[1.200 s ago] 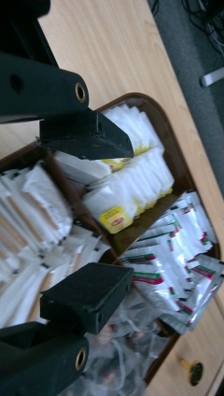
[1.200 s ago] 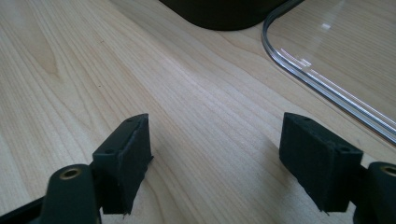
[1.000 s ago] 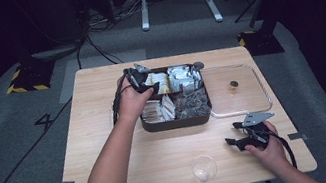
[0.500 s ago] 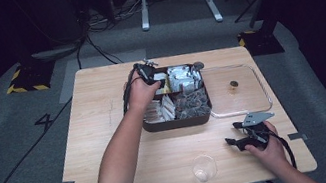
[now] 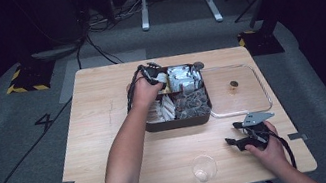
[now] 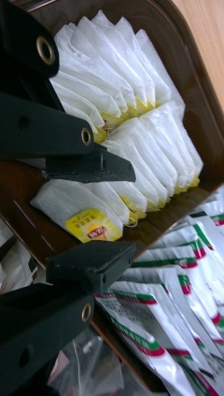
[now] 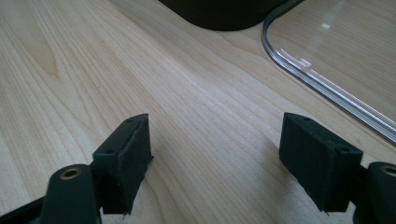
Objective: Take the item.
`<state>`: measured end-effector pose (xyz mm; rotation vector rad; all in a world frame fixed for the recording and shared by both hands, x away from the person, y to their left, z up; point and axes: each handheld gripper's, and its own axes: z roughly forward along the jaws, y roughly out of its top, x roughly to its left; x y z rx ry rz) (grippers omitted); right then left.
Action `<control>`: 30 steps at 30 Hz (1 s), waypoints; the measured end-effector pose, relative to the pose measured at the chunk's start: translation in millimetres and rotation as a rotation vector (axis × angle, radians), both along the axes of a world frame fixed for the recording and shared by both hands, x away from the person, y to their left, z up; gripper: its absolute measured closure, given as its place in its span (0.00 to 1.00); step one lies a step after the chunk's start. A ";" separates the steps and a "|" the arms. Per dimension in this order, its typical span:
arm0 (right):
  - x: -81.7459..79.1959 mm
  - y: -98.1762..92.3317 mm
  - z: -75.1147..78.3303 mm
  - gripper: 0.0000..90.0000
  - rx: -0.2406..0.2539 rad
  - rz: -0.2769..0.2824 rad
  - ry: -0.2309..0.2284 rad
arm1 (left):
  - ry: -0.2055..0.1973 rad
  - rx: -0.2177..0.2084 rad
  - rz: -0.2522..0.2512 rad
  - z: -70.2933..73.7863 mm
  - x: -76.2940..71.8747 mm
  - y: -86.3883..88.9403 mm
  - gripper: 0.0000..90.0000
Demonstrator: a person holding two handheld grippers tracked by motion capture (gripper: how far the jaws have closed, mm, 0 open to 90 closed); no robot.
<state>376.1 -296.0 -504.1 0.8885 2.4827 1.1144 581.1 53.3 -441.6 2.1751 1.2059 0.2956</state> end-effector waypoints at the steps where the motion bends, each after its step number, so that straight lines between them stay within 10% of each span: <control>1: 0.0 0.0 0.0 0.28 0.001 0.000 0.001 | 0.012 0.011 0.001 -1.1 0.4 -0.3 0.67; 14: 0.0 0.1 0.0 0.28 0.002 -0.001 0.001 | 0.058 0.046 -0.031 -7.7 2.7 -3.4 0.68; 23: 0.0 0.0 0.0 0.28 0.001 0.001 0.000 | 0.072 0.107 -0.089 -8.9 0.2 -9.7 0.99; 30: -0.1 0.0 0.0 0.28 0.000 0.000 0.000 | 0.054 0.090 -0.112 -4.4 -2.4 -7.1 1.00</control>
